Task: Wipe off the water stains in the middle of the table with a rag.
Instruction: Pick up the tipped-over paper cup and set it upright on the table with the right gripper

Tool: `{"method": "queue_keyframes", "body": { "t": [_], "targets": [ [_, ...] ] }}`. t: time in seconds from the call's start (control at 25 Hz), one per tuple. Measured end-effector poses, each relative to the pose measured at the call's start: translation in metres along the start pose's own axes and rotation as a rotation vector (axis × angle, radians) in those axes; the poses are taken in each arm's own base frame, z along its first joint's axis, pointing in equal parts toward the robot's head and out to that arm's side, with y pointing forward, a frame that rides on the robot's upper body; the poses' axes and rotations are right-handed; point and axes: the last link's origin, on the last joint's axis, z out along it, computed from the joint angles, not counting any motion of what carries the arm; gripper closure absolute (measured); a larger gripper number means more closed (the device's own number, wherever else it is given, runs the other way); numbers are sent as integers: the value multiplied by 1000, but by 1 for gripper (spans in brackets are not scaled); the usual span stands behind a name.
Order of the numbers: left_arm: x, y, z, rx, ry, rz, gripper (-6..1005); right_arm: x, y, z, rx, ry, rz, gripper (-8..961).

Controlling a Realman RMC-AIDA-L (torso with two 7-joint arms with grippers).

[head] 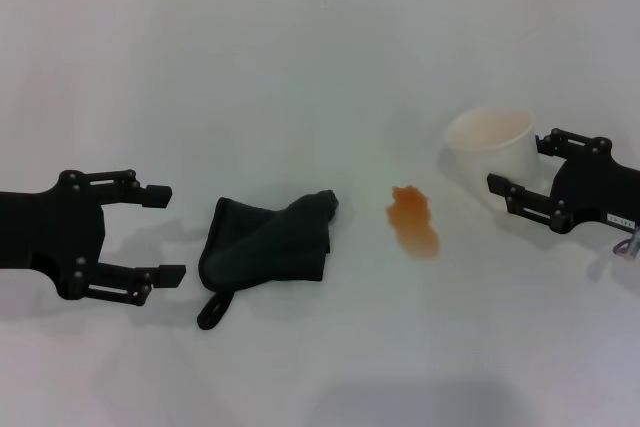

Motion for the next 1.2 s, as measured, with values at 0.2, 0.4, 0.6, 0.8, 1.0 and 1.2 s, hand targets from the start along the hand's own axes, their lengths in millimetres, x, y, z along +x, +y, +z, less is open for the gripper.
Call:
{"method": "queue_keyframes", "body": {
  "t": [0.2,0.4,0.6,0.8,1.0,1.2],
  "targets": [
    [0,0,0,1,-1,0,199,4,2,-1,-1,7,14,314],
    [1,-1,1,1,0,3,201,8,3,-3,5,15,28,312],
    [2,-2,1,0,0,6,204,12,5,-6,8,21,41,311],
    [2,-2,1,1,0,6,206,14,5,-7,10,29,51,309],
    [2,-2,1,1,0,5,208,19,5,-11,23,46,71,232],
    [2,-2,1,1,-1,5,211,25,4,-15,40,75,91,109]
  ]
}}
